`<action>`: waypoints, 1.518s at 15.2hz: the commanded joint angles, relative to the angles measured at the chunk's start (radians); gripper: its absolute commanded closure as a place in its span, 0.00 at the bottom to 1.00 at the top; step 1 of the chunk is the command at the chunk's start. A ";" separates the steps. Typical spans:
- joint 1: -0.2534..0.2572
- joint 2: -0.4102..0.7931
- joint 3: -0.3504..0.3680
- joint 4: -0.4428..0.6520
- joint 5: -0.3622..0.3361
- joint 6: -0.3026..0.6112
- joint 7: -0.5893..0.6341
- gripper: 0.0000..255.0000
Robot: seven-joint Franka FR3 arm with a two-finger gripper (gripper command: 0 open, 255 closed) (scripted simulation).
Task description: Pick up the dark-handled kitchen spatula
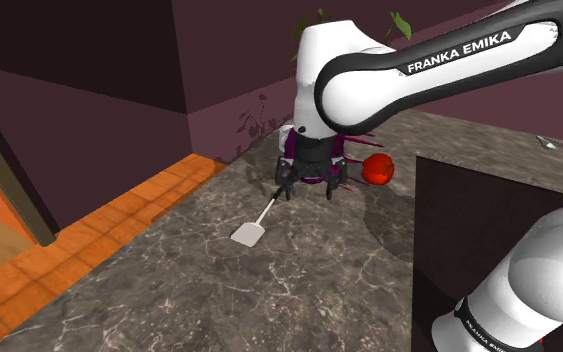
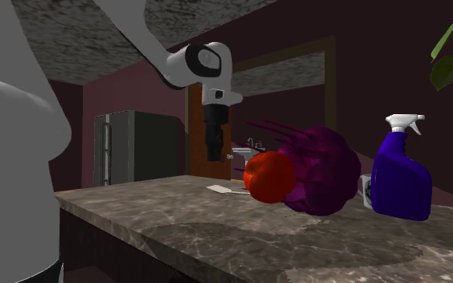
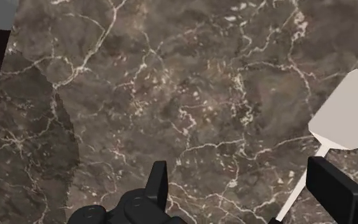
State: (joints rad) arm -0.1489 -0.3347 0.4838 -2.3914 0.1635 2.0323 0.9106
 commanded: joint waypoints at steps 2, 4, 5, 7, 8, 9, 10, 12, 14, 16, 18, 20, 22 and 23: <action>-0.050 0.129 0.058 0.060 -0.062 0.088 0.201 0.00; -0.076 0.213 0.085 0.106 -0.122 0.129 0.337 0.00; -0.086 0.256 0.094 0.132 -0.157 0.146 0.406 0.00; -0.099 0.342 0.103 0.185 -0.231 0.173 0.544 0.00; -0.099 0.383 0.100 0.214 -0.270 0.183 0.612 0.00; -0.097 0.424 0.094 0.243 -0.307 0.190 0.678 0.00; -0.094 0.429 0.089 0.246 -0.311 0.191 0.686 0.00; -0.091 0.446 0.087 0.236 -0.325 0.215 0.697 0.00; -0.088 0.463 0.084 0.226 -0.341 0.239 0.708 0.00; -0.085 0.482 0.080 0.217 -0.357 0.262 0.721 0.00; -0.083 0.497 0.077 0.211 -0.371 0.280 0.731 0.00; -0.081 0.498 0.078 0.213 -0.371 0.278 0.733 1.00; -0.082 0.496 0.078 0.212 -0.370 0.278 0.733 1.00; -0.081 0.496 0.078 0.212 -0.370 0.278 0.733 1.00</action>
State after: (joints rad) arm -0.2304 0.1616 0.5619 -2.1789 -0.2062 2.3099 1.6431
